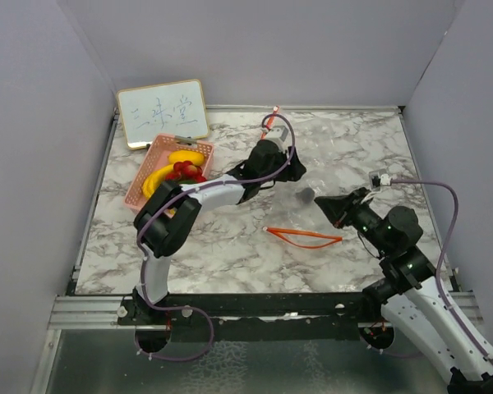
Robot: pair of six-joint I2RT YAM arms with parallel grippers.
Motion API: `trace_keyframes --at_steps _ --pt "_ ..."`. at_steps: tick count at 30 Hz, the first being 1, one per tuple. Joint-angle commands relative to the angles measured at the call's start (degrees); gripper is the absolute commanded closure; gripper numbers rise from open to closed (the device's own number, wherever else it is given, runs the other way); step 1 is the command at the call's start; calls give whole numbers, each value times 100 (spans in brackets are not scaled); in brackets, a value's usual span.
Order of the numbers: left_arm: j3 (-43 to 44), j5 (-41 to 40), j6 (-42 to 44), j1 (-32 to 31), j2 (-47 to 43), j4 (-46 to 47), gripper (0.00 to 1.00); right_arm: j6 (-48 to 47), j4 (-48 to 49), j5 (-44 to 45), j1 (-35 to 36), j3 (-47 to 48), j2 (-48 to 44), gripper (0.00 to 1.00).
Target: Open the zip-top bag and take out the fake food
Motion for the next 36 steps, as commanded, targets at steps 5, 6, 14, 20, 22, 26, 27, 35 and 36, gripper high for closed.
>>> trace_keyframes --at_steps 5,6,14,20,22,26,27,35,36 --pt "944 634 -352 -184 1335 -118 47 1438 -25 -2050 10 -1214 -410 93" --pt "940 632 -394 -181 1424 -64 48 1509 -4 -2051 11 -1353 -466 93" --pt "542 177 -266 -75 1446 -199 48 1501 -321 -1799 12 -1722 -384 93" --pt "-199 -32 -326 118 1046 -82 48 1466 -37 -1733 7 -1895 96 93" --pt "-421 -141 -321 151 873 -81 48 1425 63 -1674 6 -1901 233 93" --pt "-839 -210 -376 184 542 -18 48 1246 1 -1040 9 -1798 467 93" --pt "-922 -205 -393 185 487 -5 48 1159 8 -895 9 -1754 533 93" --pt "-1344 -26 -462 179 161 124 48 1019 716 -477 11 -1499 1522 95" --pt "-1421 -4 -496 169 124 168 48 1050 1019 -480 8 -1514 1663 95"
